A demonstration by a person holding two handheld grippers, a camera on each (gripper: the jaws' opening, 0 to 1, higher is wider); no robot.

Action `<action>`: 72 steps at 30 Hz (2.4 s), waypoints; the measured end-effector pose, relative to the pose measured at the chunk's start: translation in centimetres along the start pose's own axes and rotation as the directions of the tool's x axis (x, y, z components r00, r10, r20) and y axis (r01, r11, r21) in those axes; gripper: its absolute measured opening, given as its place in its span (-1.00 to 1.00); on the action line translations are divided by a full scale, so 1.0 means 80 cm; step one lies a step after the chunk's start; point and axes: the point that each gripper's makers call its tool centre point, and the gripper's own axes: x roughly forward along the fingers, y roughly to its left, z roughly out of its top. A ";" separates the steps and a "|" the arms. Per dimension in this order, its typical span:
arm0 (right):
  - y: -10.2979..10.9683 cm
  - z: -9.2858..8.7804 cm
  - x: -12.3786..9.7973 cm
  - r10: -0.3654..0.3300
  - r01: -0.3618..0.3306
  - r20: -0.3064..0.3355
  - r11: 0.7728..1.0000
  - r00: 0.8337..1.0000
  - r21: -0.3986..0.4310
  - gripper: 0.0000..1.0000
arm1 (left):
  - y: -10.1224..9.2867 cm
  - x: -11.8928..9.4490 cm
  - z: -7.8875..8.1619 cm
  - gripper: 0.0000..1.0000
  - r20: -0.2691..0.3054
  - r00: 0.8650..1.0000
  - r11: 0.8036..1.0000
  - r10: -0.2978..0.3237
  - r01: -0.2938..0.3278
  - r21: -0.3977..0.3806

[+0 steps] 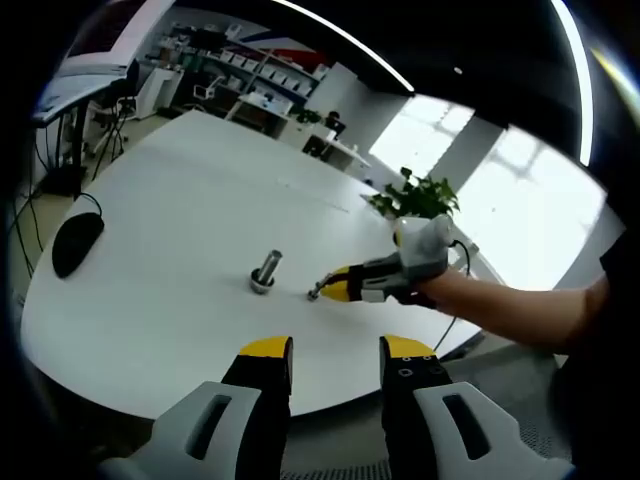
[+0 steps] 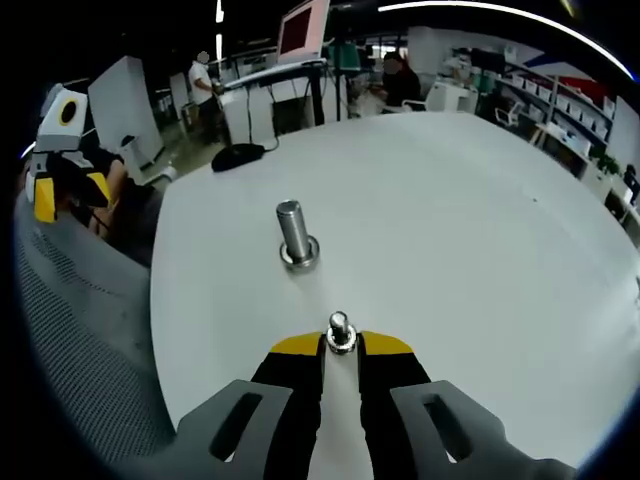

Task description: Place the washer onto the threaded stud by aligning its center hole with the stud, sliding it down to the base, and recovering from edge contact or off-axis alignment until the washer reaches the visible bottom stop.

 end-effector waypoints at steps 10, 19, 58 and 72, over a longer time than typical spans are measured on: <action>0.000 -0.014 0.008 0.003 -0.004 -0.035 1.000 0.999 -0.010 -0.72 | 0.001 0.000 0.000 -0.35 0.001 1.000 1.000 0.001 -0.001 -0.002; 0.005 -0.022 0.011 0.037 -0.040 -0.067 0.999 0.997 -0.037 -0.59 | 0.000 0.000 -0.001 -0.35 -0.004 1.000 1.000 0.001 -0.001 0.000; -0.066 -0.064 -0.029 -0.114 0.122 -0.075 0.986 0.991 0.113 -0.45 | 0.000 0.000 -0.003 -0.35 -0.011 1.000 1.000 0.000 0.000 0.006; -0.069 -0.071 -0.028 -0.120 0.126 -0.062 0.986 0.991 0.108 -0.49 | -0.001 0.001 -0.002 -0.35 -0.009 1.000 1.000 -0.003 0.003 0.006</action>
